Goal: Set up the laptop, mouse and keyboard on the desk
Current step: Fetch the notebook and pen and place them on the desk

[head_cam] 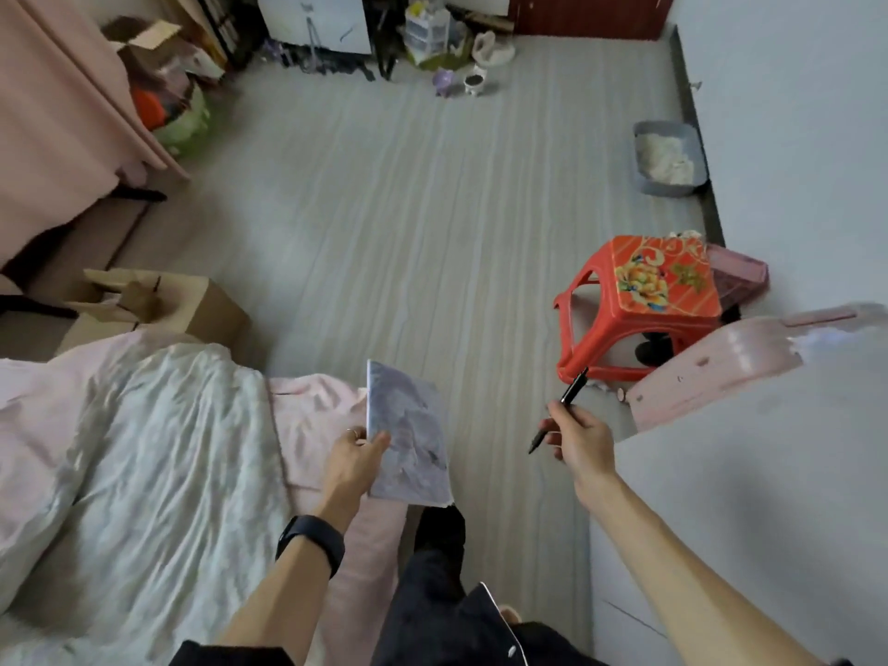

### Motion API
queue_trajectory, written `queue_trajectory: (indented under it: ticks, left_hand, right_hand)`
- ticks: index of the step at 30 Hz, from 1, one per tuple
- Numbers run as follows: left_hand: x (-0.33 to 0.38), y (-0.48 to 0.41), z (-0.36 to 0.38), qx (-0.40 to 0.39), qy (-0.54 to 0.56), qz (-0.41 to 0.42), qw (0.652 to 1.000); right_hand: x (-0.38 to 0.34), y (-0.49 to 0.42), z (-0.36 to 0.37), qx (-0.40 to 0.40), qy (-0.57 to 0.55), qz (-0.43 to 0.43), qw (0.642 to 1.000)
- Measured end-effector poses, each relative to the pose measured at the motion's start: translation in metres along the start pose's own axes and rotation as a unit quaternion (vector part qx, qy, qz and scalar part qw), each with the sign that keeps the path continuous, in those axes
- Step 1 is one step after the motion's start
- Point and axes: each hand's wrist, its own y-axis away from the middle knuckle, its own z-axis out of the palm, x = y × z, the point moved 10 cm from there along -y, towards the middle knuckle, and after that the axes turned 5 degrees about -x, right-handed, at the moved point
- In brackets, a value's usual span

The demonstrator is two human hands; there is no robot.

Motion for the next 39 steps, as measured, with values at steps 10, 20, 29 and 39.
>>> queue_trajectory:
  ticks: [10, 20, 29, 39]
  left_hand:
    - [0.189, -0.19, -0.075, 0.039, -0.035, 0.013, 0.999]
    - [0.422, -0.373, -0.151, 0.109, -0.007, 0.06, 0.992]
    - [0.619, -0.514, -0.225, 0.178, 0.124, 0.097, 0.971]
    - [0.769, -0.666, -0.355, 0.226, 0.209, 0.119, 0.944]
  right_hand:
    - [-0.188, -0.18, 0.156, -0.019, 0.028, -0.051, 0.998]
    - [-0.385, -0.364, 0.312, -0.067, 0.034, -0.099, 0.992]
    - [-0.585, -0.535, 0.477, -0.144, 0.059, -0.136, 0.978]
    - [-0.757, -0.647, 0.698, -0.214, 0.071, -0.189, 0.956]
